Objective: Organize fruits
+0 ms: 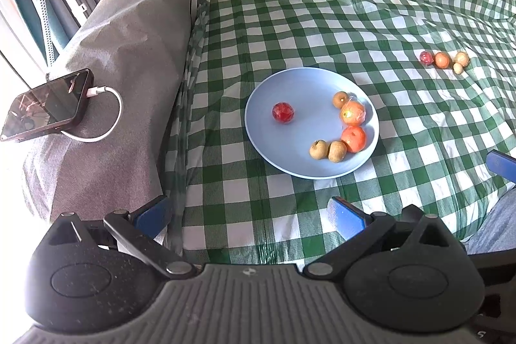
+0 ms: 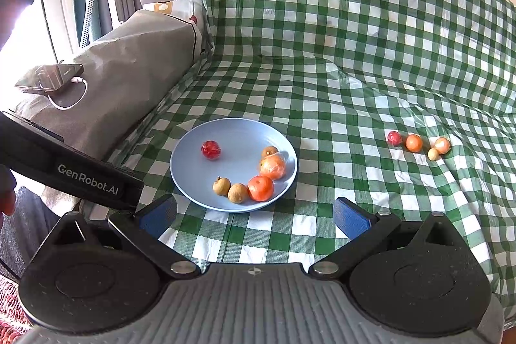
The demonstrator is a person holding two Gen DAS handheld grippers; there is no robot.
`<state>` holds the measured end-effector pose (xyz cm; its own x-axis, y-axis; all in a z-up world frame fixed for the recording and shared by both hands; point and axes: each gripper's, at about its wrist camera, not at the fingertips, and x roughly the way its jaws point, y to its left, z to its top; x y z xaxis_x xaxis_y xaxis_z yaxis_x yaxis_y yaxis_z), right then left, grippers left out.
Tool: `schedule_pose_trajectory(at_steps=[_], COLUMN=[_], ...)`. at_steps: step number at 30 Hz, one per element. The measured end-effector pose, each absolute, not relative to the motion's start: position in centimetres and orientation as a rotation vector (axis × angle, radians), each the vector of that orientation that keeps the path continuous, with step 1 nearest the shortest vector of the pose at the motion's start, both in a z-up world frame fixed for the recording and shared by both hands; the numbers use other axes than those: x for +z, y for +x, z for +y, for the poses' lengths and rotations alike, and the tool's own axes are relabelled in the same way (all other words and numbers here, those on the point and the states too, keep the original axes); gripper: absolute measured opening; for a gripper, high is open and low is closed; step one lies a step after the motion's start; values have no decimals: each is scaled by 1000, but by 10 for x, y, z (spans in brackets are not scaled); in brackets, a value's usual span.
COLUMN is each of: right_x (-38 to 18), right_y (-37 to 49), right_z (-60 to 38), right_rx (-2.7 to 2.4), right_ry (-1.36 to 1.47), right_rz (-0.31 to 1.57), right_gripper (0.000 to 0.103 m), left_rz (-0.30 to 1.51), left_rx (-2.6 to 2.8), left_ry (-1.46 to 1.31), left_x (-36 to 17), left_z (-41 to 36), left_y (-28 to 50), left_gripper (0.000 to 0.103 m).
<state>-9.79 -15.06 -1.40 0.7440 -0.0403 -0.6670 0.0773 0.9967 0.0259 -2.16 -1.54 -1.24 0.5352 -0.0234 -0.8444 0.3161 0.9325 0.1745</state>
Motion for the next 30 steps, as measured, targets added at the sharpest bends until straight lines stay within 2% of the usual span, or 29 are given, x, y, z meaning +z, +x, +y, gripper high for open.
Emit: schedule_pose_trajectory(at_steps=[10,17,24,30], right_x=[-26,-43,-68,-106], right_y=[-92,-92,-86,-40], right_z=[-169,-215,-291,-367], right_rx=[-81,-206,-449,-613], right_ry=[121,256,285,257], right_rz=[767,775,717,666], right_gripper=[102,102,102,102], left_rz=[1039,1070,1047,1004], left_rx=[-170,-191,-297,-386], left_ry=[350,410,481,543], left_x=[-23,-30,-42,-75], left_z=[-19,-53,-136,-237], left_y=[-9,4,35,84], left_gripper=[103,103,103,103])
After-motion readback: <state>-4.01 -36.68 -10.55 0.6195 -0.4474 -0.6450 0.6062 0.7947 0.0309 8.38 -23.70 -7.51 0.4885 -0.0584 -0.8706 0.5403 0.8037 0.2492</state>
